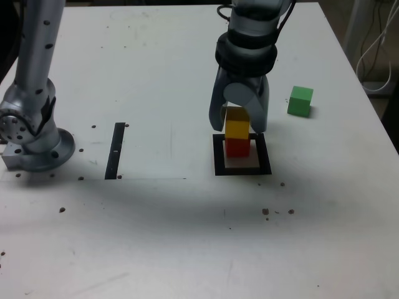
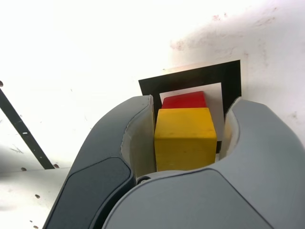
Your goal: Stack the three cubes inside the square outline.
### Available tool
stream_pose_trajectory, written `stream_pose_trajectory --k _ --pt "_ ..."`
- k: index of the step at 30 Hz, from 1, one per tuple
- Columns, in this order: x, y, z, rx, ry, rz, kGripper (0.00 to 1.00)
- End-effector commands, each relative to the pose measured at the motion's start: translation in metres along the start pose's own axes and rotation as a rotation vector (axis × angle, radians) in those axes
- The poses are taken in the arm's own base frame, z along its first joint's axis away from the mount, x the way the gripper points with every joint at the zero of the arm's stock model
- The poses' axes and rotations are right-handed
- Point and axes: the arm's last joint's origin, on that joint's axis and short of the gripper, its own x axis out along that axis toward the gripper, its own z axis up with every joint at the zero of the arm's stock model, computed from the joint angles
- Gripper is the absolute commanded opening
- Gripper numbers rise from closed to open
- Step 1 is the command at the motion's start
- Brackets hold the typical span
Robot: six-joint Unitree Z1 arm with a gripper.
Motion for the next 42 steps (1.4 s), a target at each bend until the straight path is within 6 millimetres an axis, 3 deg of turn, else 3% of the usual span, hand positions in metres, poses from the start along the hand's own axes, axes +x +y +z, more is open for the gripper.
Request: stream_pose_trajectory --k 1,8,22,25,34,42 --pt "0.002 0.000 -0.001 0.003 0.012 -0.013 0.79" --pt "-0.003 0.000 -0.004 0.006 -0.005 -0.019 0.98" --pt "-0.061 0.013 -0.020 0.082 -0.043 0.093 0.99" --pt "-0.069 0.024 -0.015 0.117 -0.047 0.121 0.99" --pt "-0.070 0.072 0.009 0.194 -0.065 0.127 0.99" --pt "-0.054 0.106 0.036 0.200 -0.067 0.126 0.99"
